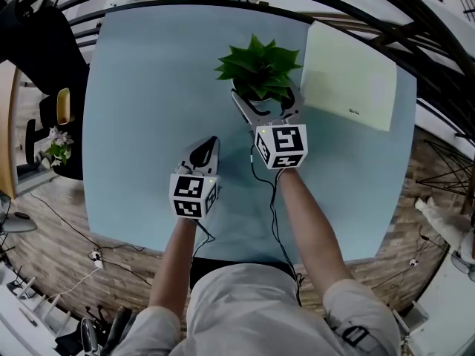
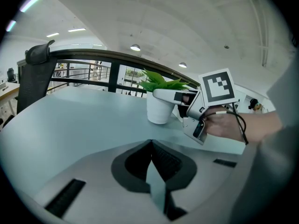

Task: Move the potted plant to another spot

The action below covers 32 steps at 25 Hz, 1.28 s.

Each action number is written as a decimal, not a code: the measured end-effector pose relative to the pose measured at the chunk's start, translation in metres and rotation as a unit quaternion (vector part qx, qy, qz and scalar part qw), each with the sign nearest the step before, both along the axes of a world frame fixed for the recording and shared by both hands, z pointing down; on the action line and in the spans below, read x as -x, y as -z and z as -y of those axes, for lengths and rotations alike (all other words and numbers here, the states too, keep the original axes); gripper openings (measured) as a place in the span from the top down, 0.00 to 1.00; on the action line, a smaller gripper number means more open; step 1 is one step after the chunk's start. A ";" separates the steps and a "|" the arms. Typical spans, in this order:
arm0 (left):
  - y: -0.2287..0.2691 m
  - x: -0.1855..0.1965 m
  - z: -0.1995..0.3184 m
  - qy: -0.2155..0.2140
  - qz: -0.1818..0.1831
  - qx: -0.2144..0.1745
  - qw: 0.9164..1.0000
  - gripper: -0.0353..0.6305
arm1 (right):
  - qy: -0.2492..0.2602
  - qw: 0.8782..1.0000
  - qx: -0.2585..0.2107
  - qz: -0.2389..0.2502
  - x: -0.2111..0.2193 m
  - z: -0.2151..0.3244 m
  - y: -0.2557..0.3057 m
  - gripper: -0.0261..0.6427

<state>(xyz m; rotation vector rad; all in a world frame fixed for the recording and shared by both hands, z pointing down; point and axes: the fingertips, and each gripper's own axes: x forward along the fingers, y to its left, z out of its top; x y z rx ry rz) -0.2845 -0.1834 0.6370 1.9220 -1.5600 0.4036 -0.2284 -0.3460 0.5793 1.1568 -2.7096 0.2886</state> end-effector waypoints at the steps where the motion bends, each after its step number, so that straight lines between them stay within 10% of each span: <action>1: 0.001 0.000 0.000 0.000 0.000 0.000 1.000 0.93 | 0.000 1.000 0.000 -0.001 -0.001 0.000 0.000 0.22; 32: 0.021 -0.007 -0.024 0.004 -0.013 -0.004 1.000 0.93 | -0.034 0.998 0.050 -0.013 -0.046 -0.051 -0.027 0.20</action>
